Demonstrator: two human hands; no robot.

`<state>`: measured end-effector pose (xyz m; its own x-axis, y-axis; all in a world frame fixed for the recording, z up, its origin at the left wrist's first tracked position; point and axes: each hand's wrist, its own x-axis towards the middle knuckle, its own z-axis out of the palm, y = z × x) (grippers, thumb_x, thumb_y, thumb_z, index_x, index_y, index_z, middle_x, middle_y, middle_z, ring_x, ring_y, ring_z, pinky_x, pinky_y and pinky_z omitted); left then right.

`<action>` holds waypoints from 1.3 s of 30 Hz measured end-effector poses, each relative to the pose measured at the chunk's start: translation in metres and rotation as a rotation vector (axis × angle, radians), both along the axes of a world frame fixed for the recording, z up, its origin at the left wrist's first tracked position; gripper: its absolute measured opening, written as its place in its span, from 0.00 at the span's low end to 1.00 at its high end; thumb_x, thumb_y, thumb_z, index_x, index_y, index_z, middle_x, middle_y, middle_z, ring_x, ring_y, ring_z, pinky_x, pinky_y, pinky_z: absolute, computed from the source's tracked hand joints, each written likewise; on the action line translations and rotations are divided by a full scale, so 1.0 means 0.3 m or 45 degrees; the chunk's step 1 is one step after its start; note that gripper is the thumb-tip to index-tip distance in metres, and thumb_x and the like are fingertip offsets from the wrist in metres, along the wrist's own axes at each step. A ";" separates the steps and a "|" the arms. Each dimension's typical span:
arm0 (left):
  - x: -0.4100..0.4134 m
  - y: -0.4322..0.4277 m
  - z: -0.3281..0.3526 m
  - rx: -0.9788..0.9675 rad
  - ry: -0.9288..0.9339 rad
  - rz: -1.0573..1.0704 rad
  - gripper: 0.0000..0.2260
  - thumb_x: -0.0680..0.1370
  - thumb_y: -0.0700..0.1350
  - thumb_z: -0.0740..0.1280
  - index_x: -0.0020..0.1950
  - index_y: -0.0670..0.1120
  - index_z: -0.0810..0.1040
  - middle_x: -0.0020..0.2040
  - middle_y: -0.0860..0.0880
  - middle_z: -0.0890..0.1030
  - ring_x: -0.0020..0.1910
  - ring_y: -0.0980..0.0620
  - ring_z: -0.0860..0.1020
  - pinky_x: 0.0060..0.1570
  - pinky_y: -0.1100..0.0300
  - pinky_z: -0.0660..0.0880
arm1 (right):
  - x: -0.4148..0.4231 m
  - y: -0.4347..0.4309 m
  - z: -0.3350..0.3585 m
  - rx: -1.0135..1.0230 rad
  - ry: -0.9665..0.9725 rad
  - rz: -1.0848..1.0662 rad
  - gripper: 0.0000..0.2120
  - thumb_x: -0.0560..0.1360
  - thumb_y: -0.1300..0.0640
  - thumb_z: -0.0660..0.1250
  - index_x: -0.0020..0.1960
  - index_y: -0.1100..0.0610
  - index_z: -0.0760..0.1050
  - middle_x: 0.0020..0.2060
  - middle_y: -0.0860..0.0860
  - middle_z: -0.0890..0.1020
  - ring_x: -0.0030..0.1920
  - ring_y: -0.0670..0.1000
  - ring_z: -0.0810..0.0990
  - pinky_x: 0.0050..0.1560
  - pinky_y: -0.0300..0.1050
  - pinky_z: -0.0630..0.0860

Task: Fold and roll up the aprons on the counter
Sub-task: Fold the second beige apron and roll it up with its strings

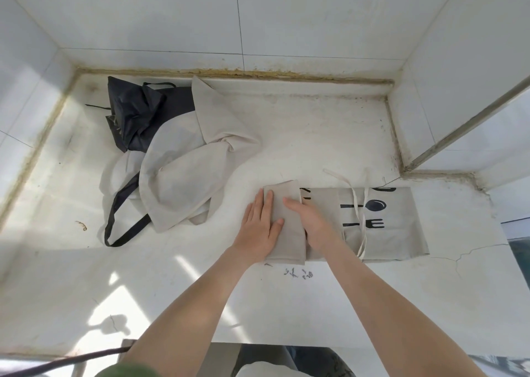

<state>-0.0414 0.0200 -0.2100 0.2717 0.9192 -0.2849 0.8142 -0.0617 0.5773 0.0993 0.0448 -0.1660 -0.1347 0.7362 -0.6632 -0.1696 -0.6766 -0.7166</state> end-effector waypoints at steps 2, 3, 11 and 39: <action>-0.018 0.004 0.010 -0.036 -0.091 -0.041 0.30 0.84 0.52 0.51 0.77 0.47 0.35 0.78 0.50 0.38 0.76 0.58 0.37 0.75 0.57 0.38 | -0.007 0.021 0.025 -0.095 0.125 0.063 0.09 0.78 0.56 0.62 0.52 0.56 0.80 0.41 0.51 0.86 0.41 0.50 0.84 0.41 0.42 0.80; -0.026 0.003 0.021 -0.076 -0.192 -0.026 0.31 0.83 0.51 0.53 0.77 0.47 0.36 0.78 0.51 0.39 0.76 0.58 0.39 0.75 0.58 0.40 | -0.010 0.026 0.030 -0.115 0.180 0.083 0.09 0.78 0.56 0.62 0.51 0.55 0.80 0.40 0.51 0.85 0.39 0.49 0.84 0.39 0.41 0.80; -0.027 0.070 0.101 -0.609 -1.107 0.729 0.16 0.79 0.48 0.65 0.66 0.45 0.72 0.59 0.46 0.81 0.56 0.50 0.81 0.59 0.49 0.76 | -0.044 0.021 0.003 -0.075 0.318 -0.003 0.09 0.78 0.58 0.64 0.52 0.60 0.80 0.48 0.59 0.84 0.46 0.57 0.84 0.46 0.52 0.81; 0.054 0.122 0.133 -0.813 -1.159 0.969 0.28 0.73 0.44 0.73 0.67 0.43 0.62 0.58 0.49 0.78 0.53 0.51 0.80 0.45 0.60 0.77 | -0.047 0.017 0.000 -0.063 0.389 -0.442 0.13 0.77 0.63 0.61 0.61 0.64 0.75 0.51 0.64 0.81 0.47 0.61 0.82 0.47 0.54 0.81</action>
